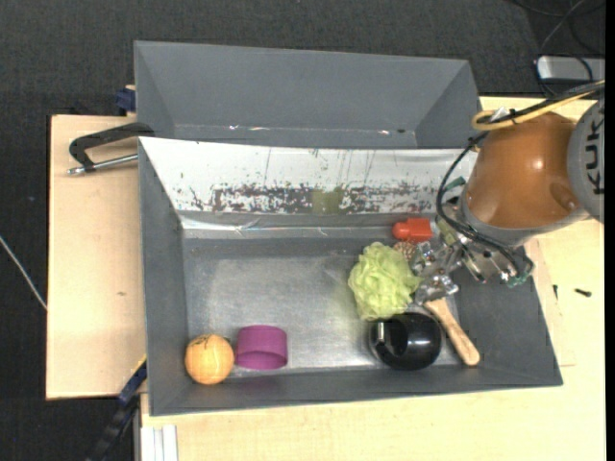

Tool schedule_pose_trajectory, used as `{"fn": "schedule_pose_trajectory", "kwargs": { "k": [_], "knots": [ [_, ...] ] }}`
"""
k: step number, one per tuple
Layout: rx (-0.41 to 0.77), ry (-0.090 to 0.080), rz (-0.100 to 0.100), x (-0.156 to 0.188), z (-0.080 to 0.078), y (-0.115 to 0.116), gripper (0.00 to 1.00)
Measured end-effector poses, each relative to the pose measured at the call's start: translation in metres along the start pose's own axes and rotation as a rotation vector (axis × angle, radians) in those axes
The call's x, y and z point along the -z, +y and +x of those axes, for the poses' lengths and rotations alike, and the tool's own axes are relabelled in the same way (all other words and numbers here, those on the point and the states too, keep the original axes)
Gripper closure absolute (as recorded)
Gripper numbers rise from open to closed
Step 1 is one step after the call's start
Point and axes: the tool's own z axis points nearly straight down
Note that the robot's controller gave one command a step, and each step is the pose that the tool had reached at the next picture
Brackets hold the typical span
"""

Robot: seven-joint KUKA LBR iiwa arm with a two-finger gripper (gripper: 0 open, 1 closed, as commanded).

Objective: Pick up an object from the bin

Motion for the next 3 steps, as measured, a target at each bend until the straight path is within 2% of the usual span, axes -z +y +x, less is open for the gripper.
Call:
{"fn": "schedule_pose_trajectory", "kwargs": {
  "k": [1,2,3],
  "knots": [
    [0.007,-0.010,0.009,0.023,-0.014,-0.018,1.00],
    [-0.018,-0.001,0.002,-0.007,-0.037,-0.013,0.00],
    [-0.019,-0.001,0.002,-0.007,-0.037,-0.013,1.00]
  ]
}}
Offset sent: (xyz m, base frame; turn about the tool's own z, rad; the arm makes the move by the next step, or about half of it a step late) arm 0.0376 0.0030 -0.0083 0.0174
